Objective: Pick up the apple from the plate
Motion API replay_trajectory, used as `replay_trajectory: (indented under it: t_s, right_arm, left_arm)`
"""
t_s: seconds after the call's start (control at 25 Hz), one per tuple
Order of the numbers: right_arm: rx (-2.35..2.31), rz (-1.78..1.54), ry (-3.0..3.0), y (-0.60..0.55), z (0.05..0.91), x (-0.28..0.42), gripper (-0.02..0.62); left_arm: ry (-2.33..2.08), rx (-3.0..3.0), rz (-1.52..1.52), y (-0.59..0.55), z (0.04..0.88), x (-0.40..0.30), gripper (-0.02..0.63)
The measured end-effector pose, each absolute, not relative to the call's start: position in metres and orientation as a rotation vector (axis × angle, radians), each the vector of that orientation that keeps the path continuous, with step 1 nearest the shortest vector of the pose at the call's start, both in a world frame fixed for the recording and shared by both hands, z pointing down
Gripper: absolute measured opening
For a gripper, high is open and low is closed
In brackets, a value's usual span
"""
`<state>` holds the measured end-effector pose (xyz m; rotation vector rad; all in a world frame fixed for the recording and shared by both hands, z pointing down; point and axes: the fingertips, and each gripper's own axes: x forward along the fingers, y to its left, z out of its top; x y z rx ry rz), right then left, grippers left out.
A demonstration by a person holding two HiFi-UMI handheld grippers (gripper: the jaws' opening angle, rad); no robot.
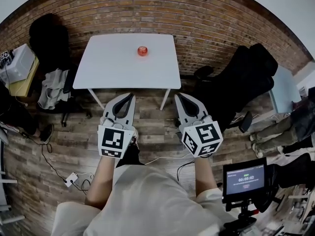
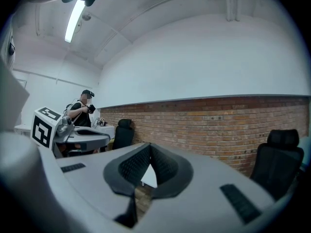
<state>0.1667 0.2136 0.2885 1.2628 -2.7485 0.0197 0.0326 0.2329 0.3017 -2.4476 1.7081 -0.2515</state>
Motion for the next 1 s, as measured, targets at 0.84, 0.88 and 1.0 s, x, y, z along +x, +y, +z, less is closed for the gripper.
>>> replay_trajectory:
  t_s: [0.84, 0.88, 1.0]
  right_arm:
    - [1.312, 0.069, -2.703, 0.062, 0.286, 0.115, 0.003]
    - [1.309, 0.071, -2.699, 0.056, 0.287, 0.111, 0.003]
    - [1.308, 0.081, -2.688, 0.037, 0.288, 0.103, 0.003]
  left_arm:
    - [1.634, -2.518, -0.261, 0.068, 0.301, -0.02, 0.006]
    - [1.634, -2.52, -0.262, 0.061, 0.301, -0.023, 0.006]
    - [1.638, -2.525, -0.261, 0.04, 0.301, -0.033, 0.006]
